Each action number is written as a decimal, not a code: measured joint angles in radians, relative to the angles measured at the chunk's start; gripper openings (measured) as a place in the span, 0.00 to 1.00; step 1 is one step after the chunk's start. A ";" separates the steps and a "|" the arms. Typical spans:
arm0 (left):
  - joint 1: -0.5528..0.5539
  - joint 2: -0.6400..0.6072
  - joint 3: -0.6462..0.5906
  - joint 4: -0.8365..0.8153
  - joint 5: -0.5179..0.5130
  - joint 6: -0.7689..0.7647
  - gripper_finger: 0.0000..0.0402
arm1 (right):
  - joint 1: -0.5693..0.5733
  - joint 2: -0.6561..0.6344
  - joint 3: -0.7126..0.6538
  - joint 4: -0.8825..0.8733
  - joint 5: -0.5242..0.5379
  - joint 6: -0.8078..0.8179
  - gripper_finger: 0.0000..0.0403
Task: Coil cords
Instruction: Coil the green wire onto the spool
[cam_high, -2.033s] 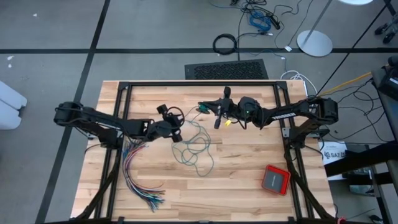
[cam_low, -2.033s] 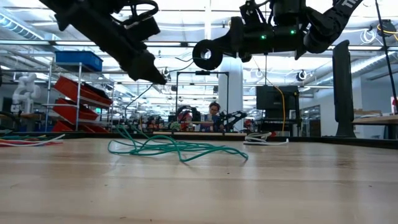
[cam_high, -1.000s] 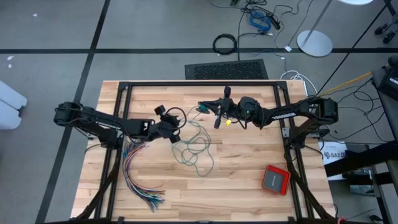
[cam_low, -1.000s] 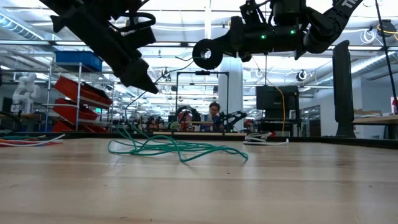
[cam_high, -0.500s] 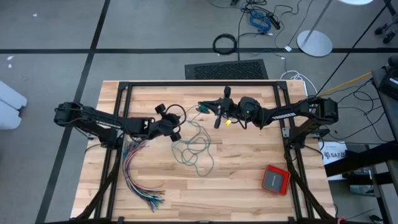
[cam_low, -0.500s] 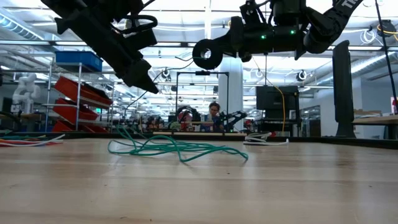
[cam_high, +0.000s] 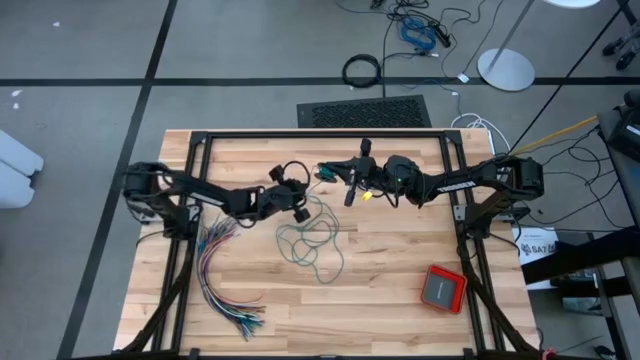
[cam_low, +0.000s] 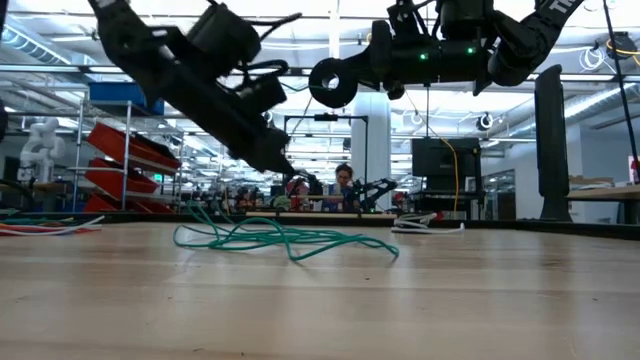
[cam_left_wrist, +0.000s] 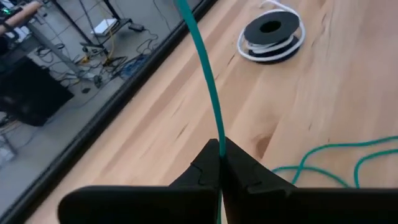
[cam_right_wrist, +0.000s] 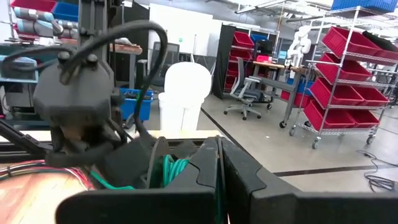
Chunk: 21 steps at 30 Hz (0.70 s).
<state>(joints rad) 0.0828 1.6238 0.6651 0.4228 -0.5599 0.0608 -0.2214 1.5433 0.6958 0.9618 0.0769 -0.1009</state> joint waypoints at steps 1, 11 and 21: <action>0.006 0.017 0.004 0.019 0.009 0.000 0.00 | 0.000 0.000 0.000 0.000 0.000 0.000 0.00; 0.015 0.153 0.161 0.086 0.063 0.048 0.00 | -0.002 0.000 0.000 0.000 0.043 -0.002 0.00; 0.012 0.196 0.241 0.112 0.091 -0.048 0.00 | -0.002 0.000 0.000 -0.011 0.164 -0.038 0.00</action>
<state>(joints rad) 0.0952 1.8202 0.9062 0.5343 -0.4688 0.0130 -0.2233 1.5433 0.6956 0.9512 0.2412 -0.1389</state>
